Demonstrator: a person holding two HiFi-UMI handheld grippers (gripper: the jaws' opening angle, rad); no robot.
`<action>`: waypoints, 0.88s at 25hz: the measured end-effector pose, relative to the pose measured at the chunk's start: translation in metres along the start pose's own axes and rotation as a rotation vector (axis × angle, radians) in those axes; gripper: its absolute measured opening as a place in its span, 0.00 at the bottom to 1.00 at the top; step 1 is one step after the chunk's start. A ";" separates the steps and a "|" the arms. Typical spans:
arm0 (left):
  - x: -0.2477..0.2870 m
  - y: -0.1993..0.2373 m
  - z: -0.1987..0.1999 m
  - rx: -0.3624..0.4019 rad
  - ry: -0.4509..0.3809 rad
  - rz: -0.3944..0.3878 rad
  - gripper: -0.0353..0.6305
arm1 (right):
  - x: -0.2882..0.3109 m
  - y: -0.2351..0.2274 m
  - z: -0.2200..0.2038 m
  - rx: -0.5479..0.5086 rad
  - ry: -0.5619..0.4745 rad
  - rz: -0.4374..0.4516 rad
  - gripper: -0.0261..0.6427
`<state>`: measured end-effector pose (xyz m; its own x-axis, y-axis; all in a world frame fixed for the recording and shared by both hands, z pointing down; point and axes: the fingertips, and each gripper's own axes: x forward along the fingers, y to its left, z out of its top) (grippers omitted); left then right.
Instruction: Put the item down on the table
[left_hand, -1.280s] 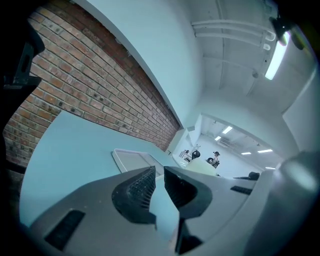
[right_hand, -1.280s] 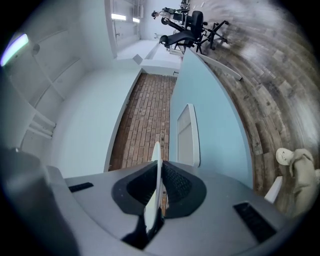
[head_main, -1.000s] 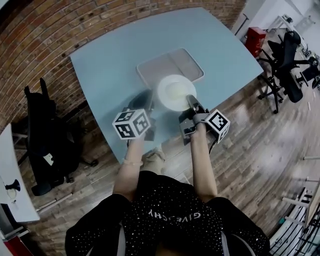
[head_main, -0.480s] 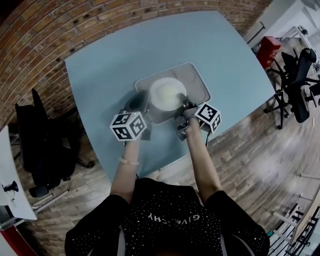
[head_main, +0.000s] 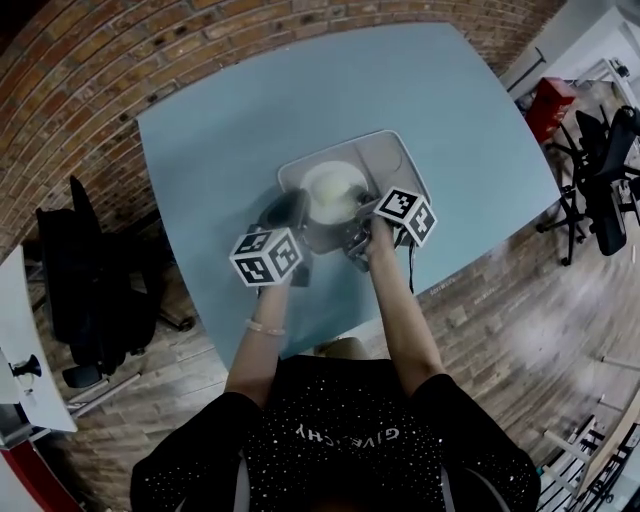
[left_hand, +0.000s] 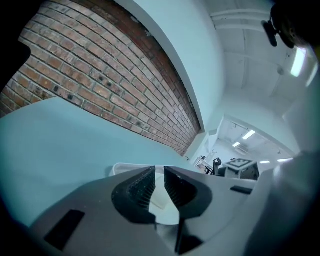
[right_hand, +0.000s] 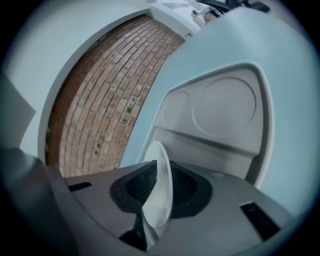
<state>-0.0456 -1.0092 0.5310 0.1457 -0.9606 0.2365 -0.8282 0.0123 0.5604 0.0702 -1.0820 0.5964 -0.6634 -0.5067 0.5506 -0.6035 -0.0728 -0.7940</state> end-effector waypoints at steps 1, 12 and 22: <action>-0.001 0.000 0.001 -0.001 -0.003 0.006 0.14 | -0.001 0.002 0.003 -0.091 -0.004 -0.060 0.16; 0.001 -0.009 0.005 -0.021 -0.028 0.020 0.14 | -0.020 0.049 -0.002 -0.147 0.008 0.201 0.06; 0.004 -0.008 0.001 -0.032 -0.012 0.030 0.14 | -0.021 0.055 -0.005 -0.043 0.069 0.298 0.06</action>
<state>-0.0391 -1.0133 0.5267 0.1140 -0.9631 0.2439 -0.8146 0.0499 0.5779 0.0487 -1.0716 0.5427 -0.8416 -0.4410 0.3120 -0.3947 0.1078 -0.9125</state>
